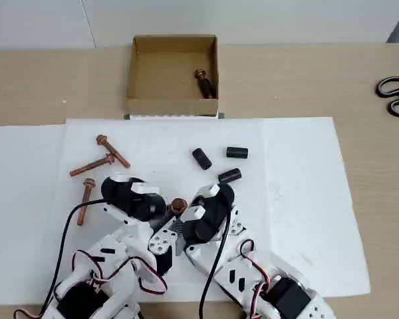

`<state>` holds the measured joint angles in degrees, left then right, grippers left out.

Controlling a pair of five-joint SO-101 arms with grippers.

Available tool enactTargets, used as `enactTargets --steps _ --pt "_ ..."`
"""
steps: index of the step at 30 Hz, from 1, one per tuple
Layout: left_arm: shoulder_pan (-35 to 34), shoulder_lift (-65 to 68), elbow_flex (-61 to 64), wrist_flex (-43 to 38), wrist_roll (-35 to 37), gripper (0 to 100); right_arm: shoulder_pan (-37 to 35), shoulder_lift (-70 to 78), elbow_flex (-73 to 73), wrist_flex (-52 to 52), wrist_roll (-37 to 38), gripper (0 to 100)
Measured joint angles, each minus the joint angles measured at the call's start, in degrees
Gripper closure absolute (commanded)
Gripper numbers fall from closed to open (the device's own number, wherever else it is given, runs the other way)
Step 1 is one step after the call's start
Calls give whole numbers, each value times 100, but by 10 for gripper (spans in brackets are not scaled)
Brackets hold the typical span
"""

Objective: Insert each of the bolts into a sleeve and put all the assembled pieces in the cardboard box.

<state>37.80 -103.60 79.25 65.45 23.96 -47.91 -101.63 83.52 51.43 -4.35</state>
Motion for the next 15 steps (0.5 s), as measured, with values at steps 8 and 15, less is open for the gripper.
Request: enactTargets --steps 8,15 --pt "-26 0 -9 70 62 732 53 0 0 9 0 995" --pt "-290 0 18 70 70 729 62 -9 0 9 0 995"
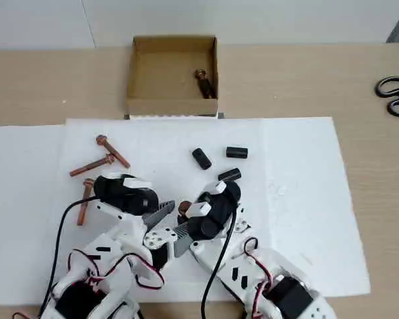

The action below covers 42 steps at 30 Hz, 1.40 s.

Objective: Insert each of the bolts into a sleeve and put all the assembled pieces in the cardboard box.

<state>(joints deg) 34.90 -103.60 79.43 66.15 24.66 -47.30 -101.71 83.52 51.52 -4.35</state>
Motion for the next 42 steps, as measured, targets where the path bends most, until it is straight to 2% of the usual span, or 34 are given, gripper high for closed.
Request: enactTargets --steps 8,11,15,21,26,30,37,42 --pt "-211 62 -484 79 -53 741 18 -105 -44 -26 -9 995" --pt "-176 35 -853 79 -44 825 264 9 0 -26 -9 995" --pt "-185 35 -1284 79 -18 991 387 -9 -18 -44 -9 995" --pt "-316 26 -1389 -35 -255 994 440 0 -18 -44 -9 995" --pt "-1380 26 -1081 -35 -360 994 607 -9 -18 -44 -9 995" --pt "-2092 53 -387 -35 -360 994 1187 0 167 -44 -9 995" --pt "-2312 62 712 -44 -378 994 2171 0 281 -44 -9 995" --pt "-2312 62 1081 -360 -888 994 2716 0 281 -44 -9 997"
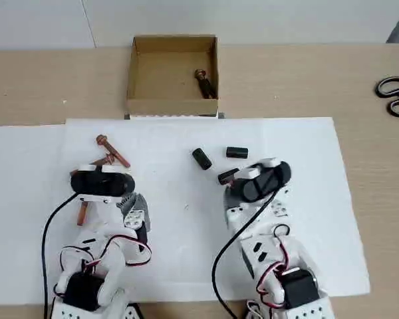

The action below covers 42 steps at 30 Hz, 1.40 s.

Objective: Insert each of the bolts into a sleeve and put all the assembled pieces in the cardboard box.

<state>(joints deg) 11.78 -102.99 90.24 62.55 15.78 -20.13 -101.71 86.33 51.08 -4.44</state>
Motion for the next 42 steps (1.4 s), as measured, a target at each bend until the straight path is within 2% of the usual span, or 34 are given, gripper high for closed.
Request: enactTargets --steps 4,9,15,28,34,42 --pt "0 0 404 -334 -273 994 185 97 -193 0 0 997" --pt "-9 0 422 -440 -316 994 202 1152 -1187 0 0 997" --pt "-9 0 422 -440 -316 994 202 3684 -3297 -53 0 997" --pt "-9 0 422 -440 -316 994 422 9688 -9055 -97 9 996" --pt "-9 0 422 -440 -316 994 422 11833 -11455 -97 9 996" --pt "-9 0 422 -440 -316 994 211 13952 -13688 -246 9 996"
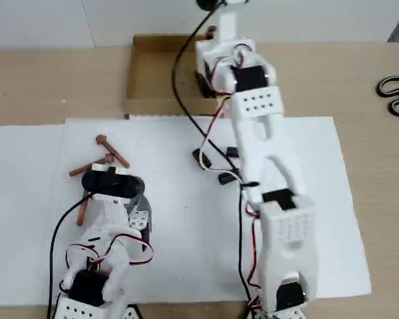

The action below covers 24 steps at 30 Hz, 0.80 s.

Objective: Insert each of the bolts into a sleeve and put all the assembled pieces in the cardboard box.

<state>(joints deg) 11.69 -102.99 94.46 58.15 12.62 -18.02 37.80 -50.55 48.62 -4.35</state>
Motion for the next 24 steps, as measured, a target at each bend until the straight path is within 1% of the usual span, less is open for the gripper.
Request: enactTargets --steps 7,9,13,15,19,20,24 --pt "0 0 0 0 0 994 -273 1582 -1240 -273 519 995" --pt "0 0 0 0 0 994 -387 1943 -1503 -273 651 994" --pt "0 0 0 0 0 994 -396 2488 -1925 -273 897 984" --pt "0 0 0 0 0 994 -369 2673 -2066 -273 993 931" --pt "0 0 0 0 0 994 -404 2822 -2110 -149 1196 775" --pt "0 0 0 0 0 994 -413 2822 -2110 -53 1213 757" --pt "-18 0 0 0 0 994 -422 2804 -2312 220 1213 753"
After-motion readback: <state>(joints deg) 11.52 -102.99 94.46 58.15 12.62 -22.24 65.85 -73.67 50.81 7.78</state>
